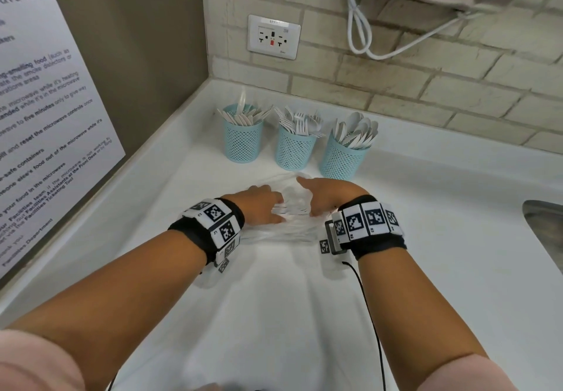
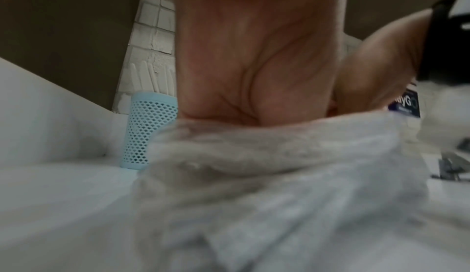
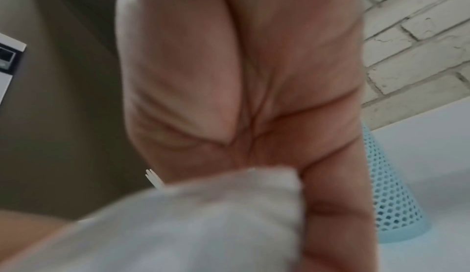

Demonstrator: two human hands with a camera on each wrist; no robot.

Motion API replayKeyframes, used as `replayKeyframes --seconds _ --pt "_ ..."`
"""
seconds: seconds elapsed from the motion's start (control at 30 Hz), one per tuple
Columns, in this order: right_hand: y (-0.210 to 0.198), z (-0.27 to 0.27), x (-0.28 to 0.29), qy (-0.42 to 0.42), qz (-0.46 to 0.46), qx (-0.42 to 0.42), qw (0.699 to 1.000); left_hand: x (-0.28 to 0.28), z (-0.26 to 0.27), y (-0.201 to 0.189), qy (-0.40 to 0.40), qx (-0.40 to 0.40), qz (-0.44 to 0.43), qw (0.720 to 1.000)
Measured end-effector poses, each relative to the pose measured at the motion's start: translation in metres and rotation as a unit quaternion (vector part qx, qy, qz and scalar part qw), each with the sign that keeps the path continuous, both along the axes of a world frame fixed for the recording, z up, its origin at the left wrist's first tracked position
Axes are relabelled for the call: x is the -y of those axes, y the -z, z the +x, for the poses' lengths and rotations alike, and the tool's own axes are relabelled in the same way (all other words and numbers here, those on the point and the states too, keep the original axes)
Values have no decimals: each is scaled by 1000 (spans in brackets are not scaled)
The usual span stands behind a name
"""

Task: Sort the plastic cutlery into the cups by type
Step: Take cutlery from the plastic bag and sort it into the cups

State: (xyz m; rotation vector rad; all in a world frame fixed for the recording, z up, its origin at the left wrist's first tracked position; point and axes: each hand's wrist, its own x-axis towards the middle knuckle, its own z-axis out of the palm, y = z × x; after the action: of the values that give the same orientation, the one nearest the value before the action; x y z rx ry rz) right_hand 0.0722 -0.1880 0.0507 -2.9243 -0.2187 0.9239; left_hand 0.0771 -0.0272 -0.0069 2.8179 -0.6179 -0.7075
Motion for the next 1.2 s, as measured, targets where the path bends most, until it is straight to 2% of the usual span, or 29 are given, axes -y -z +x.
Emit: replayKeyframes --seconds 0.13,0.23,0.37,0.5,0.63,0.8,1.2 --pt "2 0 2 42 62 11 997 -2 0 3 -1 -17 -26 1000" --pt "4 -2 0 68 103 8 992 -3 0 2 6 -35 3 999" --pt "3 -3 0 77 144 17 986 -2 0 4 12 -14 25 1000" --pt "-1 -5 5 51 113 15 992 -5 2 5 22 12 11 1000" --pt "0 -5 10 68 116 22 991 -8 -1 4 26 59 -59 996" --pt "5 -4 12 74 127 43 988 -4 -4 7 23 61 -11 998" --pt "7 -8 16 80 143 56 985 -9 5 14 -91 72 -180 977"
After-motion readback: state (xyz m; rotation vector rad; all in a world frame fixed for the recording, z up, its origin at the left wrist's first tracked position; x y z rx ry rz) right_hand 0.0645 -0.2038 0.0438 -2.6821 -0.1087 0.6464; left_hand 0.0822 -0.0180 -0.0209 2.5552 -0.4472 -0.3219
